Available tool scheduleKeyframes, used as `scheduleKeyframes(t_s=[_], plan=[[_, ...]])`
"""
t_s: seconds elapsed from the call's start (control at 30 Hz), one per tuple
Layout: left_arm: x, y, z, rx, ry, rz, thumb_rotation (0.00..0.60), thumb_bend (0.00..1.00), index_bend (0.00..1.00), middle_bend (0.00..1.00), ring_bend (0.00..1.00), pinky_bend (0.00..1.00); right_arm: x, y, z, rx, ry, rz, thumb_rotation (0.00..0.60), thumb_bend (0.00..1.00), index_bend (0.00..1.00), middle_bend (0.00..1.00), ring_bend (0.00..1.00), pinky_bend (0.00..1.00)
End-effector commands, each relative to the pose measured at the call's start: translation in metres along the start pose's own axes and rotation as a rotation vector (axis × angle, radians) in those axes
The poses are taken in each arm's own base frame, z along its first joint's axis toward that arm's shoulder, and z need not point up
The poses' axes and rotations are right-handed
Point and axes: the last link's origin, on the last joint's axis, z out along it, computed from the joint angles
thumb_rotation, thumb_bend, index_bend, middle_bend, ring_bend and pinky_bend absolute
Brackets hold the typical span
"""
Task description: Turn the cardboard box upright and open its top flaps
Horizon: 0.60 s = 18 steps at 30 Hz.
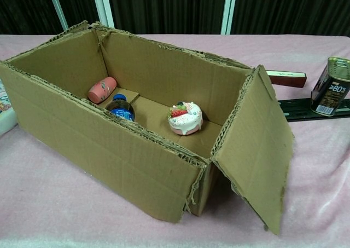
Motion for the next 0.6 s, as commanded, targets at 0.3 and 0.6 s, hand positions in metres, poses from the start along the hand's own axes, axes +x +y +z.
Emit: scheduleKeyframes(t_s=[0.3, 0.6], plan=[[-0.006, 0.0, -0.012, 0.019, -0.086, 0.103, 0.6, 0.17, 0.0, 0.0, 0.0, 0.0, -0.144, 0.001, -0.018, -0.378, 0.124, 0.269, 0.6, 0.23, 0.0, 0.0, 0.0, 0.23], [-0.012, 0.001, -0.013, 0.039, -0.103, 0.165, 0.6, 0.16, 0.0, 0.0, 0.0, 0.0, -0.227, -0.016, -0.025, -0.545, 0.253, 0.434, 0.6, 0.23, 0.0, 0.0, 0.0, 0.23]])
